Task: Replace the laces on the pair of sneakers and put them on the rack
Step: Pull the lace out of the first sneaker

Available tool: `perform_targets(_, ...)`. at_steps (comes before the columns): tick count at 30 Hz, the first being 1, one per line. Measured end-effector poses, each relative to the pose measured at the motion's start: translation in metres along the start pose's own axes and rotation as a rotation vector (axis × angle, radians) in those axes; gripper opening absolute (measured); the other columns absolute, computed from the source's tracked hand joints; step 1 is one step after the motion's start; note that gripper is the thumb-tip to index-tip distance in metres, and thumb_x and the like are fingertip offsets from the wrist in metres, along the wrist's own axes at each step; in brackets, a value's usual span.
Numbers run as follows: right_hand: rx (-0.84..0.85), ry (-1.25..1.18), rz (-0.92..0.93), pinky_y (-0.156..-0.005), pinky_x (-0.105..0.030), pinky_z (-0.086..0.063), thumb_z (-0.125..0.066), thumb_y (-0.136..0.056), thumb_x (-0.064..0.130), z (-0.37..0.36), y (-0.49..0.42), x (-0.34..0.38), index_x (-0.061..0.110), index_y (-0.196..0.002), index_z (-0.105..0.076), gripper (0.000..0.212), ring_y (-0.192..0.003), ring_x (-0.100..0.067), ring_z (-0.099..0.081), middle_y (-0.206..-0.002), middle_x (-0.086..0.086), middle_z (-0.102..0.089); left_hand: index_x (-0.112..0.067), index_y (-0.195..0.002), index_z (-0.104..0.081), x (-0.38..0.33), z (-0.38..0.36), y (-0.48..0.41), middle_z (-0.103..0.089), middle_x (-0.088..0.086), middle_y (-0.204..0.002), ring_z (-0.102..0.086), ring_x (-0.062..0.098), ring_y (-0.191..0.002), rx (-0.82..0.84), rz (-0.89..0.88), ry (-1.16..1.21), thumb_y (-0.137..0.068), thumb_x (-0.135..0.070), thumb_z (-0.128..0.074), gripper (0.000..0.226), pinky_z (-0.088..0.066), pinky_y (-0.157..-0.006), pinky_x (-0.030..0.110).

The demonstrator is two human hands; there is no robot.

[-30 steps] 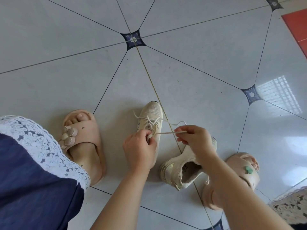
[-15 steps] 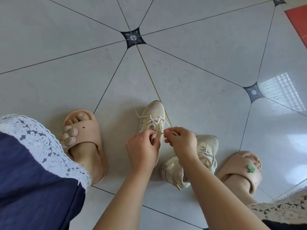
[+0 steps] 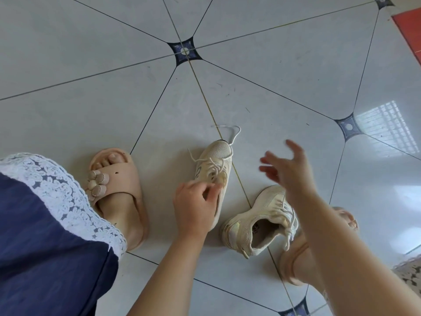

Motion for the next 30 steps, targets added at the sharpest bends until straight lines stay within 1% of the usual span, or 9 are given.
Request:
perform_targets(2,0.109,0.288,0.076,-0.068,-0.031,-0.054,-0.064,-0.085,0.019,-0.025,0.012,-0.013,0.016,-0.118,-0.057,0.034,-0.069,-0.016,-0.066,-0.077,0.002,-0.069,-0.011,-0.085,-0.069,0.010,0.001,-0.001,-0.064,0.007,-0.086,-0.054,0.028,-0.088,-0.014,0.113,0.052,-0.074,-0.012,-0.069,0.011,-0.040,-0.077,0.030)
perform_targets(4,0.210,0.477,0.176,-0.068,-0.018,-0.049,-0.064,-0.084,0.026,-0.049,0.023,-0.021,0.021,-0.109,-0.064,0.025,-0.072,-0.007,-0.062,-0.081,0.009,-0.067,-0.008,-0.099,-0.063,0.017,0.002,-0.003,-0.062,0.009,-0.098,-0.052,0.028,-0.097,0.005,0.208,0.063,-0.070,-0.003,-0.064,0.029,-0.041,-0.084,0.033)
perform_targets(7,0.270,0.634,0.309,-0.067,-0.014,-0.038,-0.065,-0.081,0.024,-0.075,0.031,-0.028,0.023,-0.112,-0.062,0.031,-0.082,-0.006,-0.055,-0.097,0.007,-0.057,-0.009,-0.105,-0.061,0.021,0.002,-0.006,-0.063,0.007,-0.101,-0.055,0.025,-0.097,0.047,0.275,0.062,-0.075,-0.007,-0.063,0.030,-0.043,-0.078,0.032)
perform_targets(12,0.240,0.674,0.357,-0.060,-0.011,-0.034,-0.056,-0.085,0.013,-0.075,0.030,-0.030,0.023,-0.120,-0.052,0.036,-0.089,-0.010,-0.052,-0.105,0.002,-0.052,-0.011,-0.099,-0.066,0.024,0.006,-0.005,-0.068,0.005,-0.094,-0.061,0.024,-0.087,0.004,0.258,0.093,-0.082,-0.016,-0.064,0.018,-0.045,-0.072,0.032)
perform_targets(16,0.239,0.809,0.532,-0.080,-0.023,-0.037,-0.052,-0.079,0.000,-0.076,0.034,-0.021,0.034,-0.120,-0.058,0.054,-0.107,-0.017,-0.044,-0.112,0.002,-0.049,-0.012,-0.098,-0.068,0.022,0.006,-0.006,-0.070,0.007,-0.091,-0.063,0.026,-0.087,-0.004,0.202,0.077,-0.085,-0.021,-0.063,0.017,-0.046,-0.072,0.034)
perform_targets(19,0.296,1.065,0.711,-0.089,-0.025,-0.028,-0.055,-0.087,0.015,-0.089,0.032,-0.015,0.037,-0.116,-0.062,0.037,-0.110,-0.018,-0.037,-0.117,0.004,-0.049,-0.013,-0.097,-0.069,0.021,0.006,-0.005,-0.071,0.008,-0.088,-0.064,0.027,-0.084,-0.010,0.166,0.054,-0.086,-0.025,-0.062,0.018,-0.047,-0.071,0.036)
perform_targets(23,0.375,1.285,0.871,-0.082,-0.022,-0.018,-0.056,-0.087,0.025,-0.100,0.030,-0.012,0.026,-0.098,-0.068,0.017,-0.108,-0.020,-0.040,-0.110,0.003,-0.054,-0.019,-0.098,-0.068,0.018,0.004,-0.008,-0.070,0.002,-0.090,-0.063,0.023,-0.085,0.062,0.135,0.028,-0.087,-0.031,-0.060,0.018,-0.044,-0.069,0.032)
perform_targets(27,0.294,1.033,0.728,-0.073,-0.018,-0.020,-0.063,-0.081,0.015,-0.093,0.022,-0.001,0.023,-0.077,-0.068,0.010,-0.092,-0.007,-0.044,-0.086,0.015,-0.054,-0.024,-0.103,-0.068,0.017,0.004,-0.013,-0.069,-0.002,-0.096,-0.062,0.019,-0.086,0.117,0.091,-0.081,-0.085,-0.025,-0.062,0.019,-0.033,-0.062,0.021)
perform_targets(30,0.026,0.414,0.248,-0.056,-0.018,-0.036,-0.059,-0.084,0.010,-0.063,0.008,-0.002,0.024,-0.064,-0.063,0.025,-0.060,0.000,-0.044,-0.062,0.016,-0.050,-0.022,-0.104,-0.069,0.018,0.005,-0.014,-0.070,-0.002,-0.099,-0.062,0.018,-0.089,0.118,0.086,-0.084,-0.087,-0.022,-0.059,0.020,-0.032,-0.062,0.019)
Point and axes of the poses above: each hand's wrist, its own y-axis away from the middle knuckle, its own z-axis out of the back of the hand, x = y × z, the point moved 4 cm from there along -y, towards the middle knuckle
